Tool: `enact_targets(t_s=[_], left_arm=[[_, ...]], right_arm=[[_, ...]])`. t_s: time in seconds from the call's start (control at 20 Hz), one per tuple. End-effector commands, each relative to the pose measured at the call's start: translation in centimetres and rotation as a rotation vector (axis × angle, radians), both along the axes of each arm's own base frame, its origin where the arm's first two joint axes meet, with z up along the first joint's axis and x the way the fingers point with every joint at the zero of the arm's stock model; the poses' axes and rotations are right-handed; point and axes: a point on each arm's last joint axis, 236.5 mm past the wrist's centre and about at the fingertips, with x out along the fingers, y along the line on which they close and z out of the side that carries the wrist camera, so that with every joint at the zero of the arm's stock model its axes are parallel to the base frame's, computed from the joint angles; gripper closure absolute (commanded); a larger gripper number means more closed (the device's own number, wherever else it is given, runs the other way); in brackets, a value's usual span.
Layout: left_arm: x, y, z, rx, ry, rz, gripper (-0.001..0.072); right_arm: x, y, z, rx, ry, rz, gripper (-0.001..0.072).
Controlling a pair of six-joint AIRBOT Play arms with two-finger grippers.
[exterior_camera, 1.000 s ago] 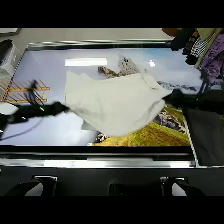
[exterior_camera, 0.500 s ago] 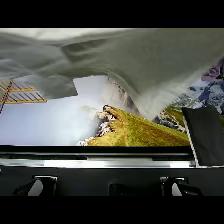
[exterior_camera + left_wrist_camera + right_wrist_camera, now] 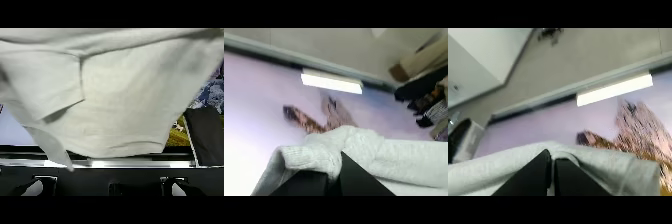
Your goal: Fold the clothes and pants, and hang the long-sleeved shirts on hangers.
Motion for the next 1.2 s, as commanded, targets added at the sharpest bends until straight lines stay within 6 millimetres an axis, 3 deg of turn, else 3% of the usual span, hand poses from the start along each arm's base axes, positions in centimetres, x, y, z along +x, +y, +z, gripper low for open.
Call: enact_targets(t_s=[0.0, 0.1, 0.25, 0.35, 0.45, 0.5, 0.55, 0.6, 0.65, 0.7, 0.85, 0.95, 1.0, 1.05, 1.15], left_arm=[[6.7, -2.4, -15.9, 0.039, 0.388, -0.112, 0.0692], [10.0, -4.4, -25.7, 0.018, 0.576, -0.154, 0.0692], [12.8, -6.7, -37.3, -0.008, 0.734, -0.166, 0.0692], [13.8, -7.4, -42.0, -0.015, 0.769, -0.150, 0.0692], [14.9, -7.2, -43.6, -0.018, 0.755, -0.118, 0.0691], [15.5, -6.9, -43.4, -0.018, 0.732, -0.102, 0.0687], [15.9, -6.4, -42.7, -0.011, 0.706, -0.106, 0.0628], [16.2, -5.8, -41.7, 0.006, 0.682, -0.124, 0.0447], [16.1, -5.0, -40.4, 0.033, 0.657, -0.160, 0.0377], [15.5, -4.1, -38.9, 0.071, 0.628, -0.214, 0.0377], [11.9, 0.7, -35.9, 0.126, 0.640, -0.301, 0.0377], [9.9, 4.5, -35.0, 0.016, 0.665, -0.239, 0.0369], [8.3, 6.4, -35.5, -0.023, 0.694, -0.197, 0.0207], [6.5, 7.6, -36.5, -0.080, 0.731, -0.160, 0.0102], [3.6, 7.7, -38.1, -0.234, 0.761, -0.136, 0.0103]], right_arm=[[8.2, -1.6, -15.1, 0.066, 0.386, 0.041, 0.0666], [11.9, -1.2, -23.9, 0.097, 0.552, 0.063, 0.0666], [16.0, 1.7, -35.2, 0.121, 0.686, 0.084, 0.0666], [18.3, 3.7, -40.4, 0.134, 0.696, 0.068, 0.0666], [20.2, 4.8, -42.8, 0.141, 0.658, 0.034, 0.0666], [21.0, 5.0, -43.0, 0.140, 0.632, 0.019, 0.0655], [21.6, 4.8, -42.7, 0.142, 0.606, 0.003, 0.0558], [21.8, 4.6, -42.0, 0.152, 0.591, -0.005, 0.0441], [21.7, 4.1, -41.3, 0.154, 0.586, -0.006, 0.0356], [21.3, 3.2, -40.3, 0.150, 0.586, -0.002, 0.0315], [18.6, -0.9, -36.2, 0.085, 0.583, 0.054, 0.0315], [15.8, -3.9, -33.7, 0.020, 0.587, 0.112, 0.0269], [14.2, -5.5, -32.7, 0.016, 0.606, 0.121, 0.0232], [13.0, -6.9, -31.9, 0.024, 0.623, 0.116, 0.0214], [10.7, -9.2, -30.6, 0.034, 0.654, 0.109, 0.0215]])
